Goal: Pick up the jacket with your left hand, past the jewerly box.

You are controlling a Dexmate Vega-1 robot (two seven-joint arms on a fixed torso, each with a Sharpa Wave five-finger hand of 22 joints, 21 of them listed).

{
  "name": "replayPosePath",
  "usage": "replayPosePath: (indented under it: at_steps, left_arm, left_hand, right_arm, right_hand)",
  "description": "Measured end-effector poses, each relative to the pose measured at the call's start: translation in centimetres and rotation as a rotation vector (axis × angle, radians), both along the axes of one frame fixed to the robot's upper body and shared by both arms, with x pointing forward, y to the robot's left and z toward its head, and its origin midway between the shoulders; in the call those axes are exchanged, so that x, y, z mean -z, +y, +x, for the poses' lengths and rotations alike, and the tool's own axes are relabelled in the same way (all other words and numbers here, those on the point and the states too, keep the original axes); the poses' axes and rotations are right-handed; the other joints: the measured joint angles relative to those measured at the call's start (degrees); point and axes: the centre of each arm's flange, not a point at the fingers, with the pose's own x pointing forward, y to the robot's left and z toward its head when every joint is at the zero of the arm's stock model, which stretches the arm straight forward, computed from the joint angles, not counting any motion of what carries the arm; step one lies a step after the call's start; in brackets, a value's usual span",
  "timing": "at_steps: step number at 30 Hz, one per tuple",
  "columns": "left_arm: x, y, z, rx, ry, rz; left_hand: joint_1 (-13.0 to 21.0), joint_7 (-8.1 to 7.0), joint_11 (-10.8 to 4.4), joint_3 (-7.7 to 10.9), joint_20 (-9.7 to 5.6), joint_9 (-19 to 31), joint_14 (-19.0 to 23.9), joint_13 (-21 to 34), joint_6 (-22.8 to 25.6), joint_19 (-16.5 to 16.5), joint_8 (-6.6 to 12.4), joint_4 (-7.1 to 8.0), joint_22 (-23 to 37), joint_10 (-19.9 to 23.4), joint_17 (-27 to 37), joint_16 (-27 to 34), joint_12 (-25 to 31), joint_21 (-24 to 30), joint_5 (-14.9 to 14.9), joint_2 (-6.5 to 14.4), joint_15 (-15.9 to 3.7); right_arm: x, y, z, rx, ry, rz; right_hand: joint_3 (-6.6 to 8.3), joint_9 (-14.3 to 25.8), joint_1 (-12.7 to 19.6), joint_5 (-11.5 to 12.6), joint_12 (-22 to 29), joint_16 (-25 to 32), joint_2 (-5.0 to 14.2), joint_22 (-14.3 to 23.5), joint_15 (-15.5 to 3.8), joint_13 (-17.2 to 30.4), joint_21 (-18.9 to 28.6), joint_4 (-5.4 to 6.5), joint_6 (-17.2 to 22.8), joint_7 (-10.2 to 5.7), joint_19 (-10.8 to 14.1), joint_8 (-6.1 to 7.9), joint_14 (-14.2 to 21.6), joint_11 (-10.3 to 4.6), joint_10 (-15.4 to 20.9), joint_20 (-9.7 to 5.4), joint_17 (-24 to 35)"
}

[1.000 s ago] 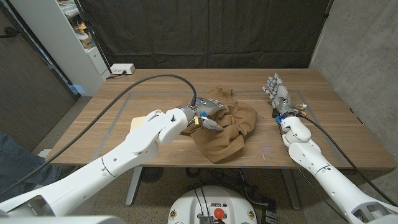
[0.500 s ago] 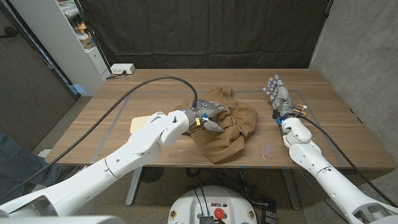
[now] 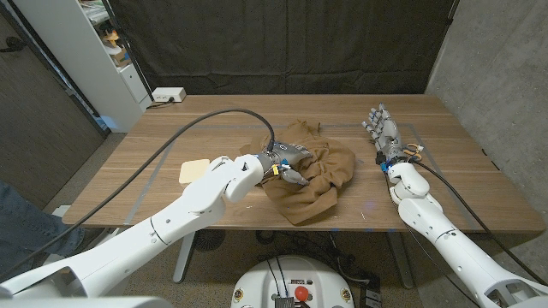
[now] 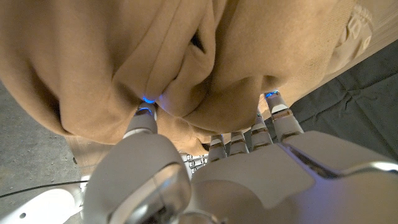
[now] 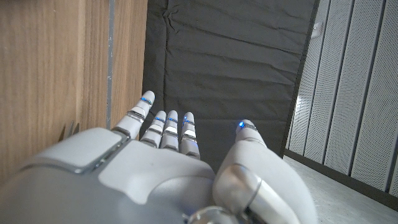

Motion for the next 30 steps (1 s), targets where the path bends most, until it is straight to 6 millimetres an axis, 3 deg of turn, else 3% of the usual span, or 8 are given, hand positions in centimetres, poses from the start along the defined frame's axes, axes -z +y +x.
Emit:
replayPosePath:
  at_steps: [21,30]
  left_arm:
    - [1.6,-0.2,1.6,-0.017,0.070,-0.006]
    - [2.4,-0.6,2.3,-0.030,0.094,0.003]
  left_hand:
    - [0.67,-0.44,-0.31,0.00,0.01,0.33,0.40,0.02,0.38,-0.02,-0.40,0.00,0.12,0.31,0.00,0.00,-0.02,-0.51,0.00,0.22,-0.20]
    - [1.37,-0.62,-0.44,0.07,0.01,0.30,1.69,-0.01,0.19,-0.22,-0.44,-0.07,0.32,0.44,0.01,0.05,-0.07,-0.68,0.01,0.68,-1.20]
  right_arm:
    - [0.2,0.3,0.1,-0.004,0.005,0.002]
    - [0.3,0.2,0.2,-0.003,0.008,0.000]
  right_hand:
    - [0.00,0.00,0.00,0.00,0.00,0.00,0.00,0.00,0.00,0.00,0.00,0.00,0.00,0.00,0.21,0.00,0.00,0.00,0.00,0.21,0.01]
    - [0.00,0.00,0.00,0.00,0.00,0.00,0.00,0.00,0.00,0.00,0.00,0.00,0.00,0.00,-0.20,0.00,0.00,0.00,0.00,0.62,0.01]
